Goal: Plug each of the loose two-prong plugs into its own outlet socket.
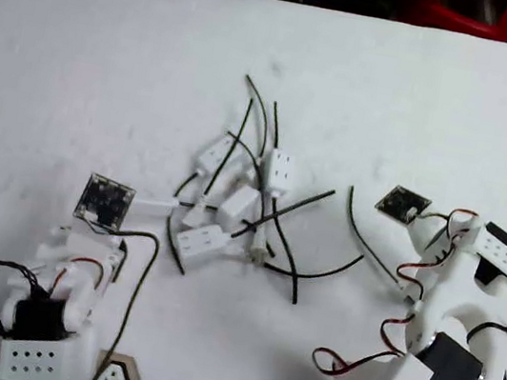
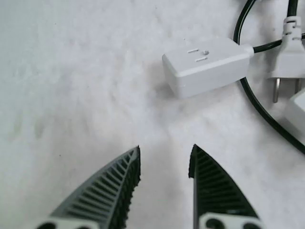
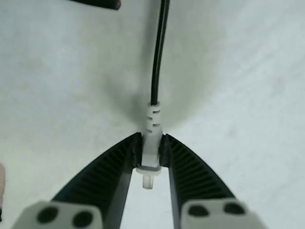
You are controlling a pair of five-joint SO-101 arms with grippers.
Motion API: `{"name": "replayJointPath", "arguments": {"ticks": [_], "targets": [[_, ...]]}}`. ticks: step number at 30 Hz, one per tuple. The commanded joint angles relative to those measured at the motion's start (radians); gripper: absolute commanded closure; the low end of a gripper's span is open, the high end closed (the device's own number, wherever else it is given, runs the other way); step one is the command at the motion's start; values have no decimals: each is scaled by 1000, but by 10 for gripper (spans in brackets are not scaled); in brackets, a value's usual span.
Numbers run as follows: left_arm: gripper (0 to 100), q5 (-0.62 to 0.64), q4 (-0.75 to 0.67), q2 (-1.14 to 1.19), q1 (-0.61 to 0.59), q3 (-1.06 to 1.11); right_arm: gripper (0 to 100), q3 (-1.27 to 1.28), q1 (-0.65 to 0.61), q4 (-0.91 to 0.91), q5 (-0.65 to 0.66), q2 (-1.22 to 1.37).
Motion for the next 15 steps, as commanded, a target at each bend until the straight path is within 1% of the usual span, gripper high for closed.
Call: {"name": "replayJointPath", "arguments": {"ticks": [1, 5, 12, 15], "targets": [[820, -2, -20, -12, -12, -15, 932, 3, 1, 5, 12, -16], [820, -2, -20, -12, -12, -15, 936, -5, 4, -7, 14, 35], [820, -2, -20, -12, -12, -15, 937, -55, 56, -4, 14, 61], [820, -2, -20, -12, -12, -15, 980, -55, 65, -2, 40, 61]]}}
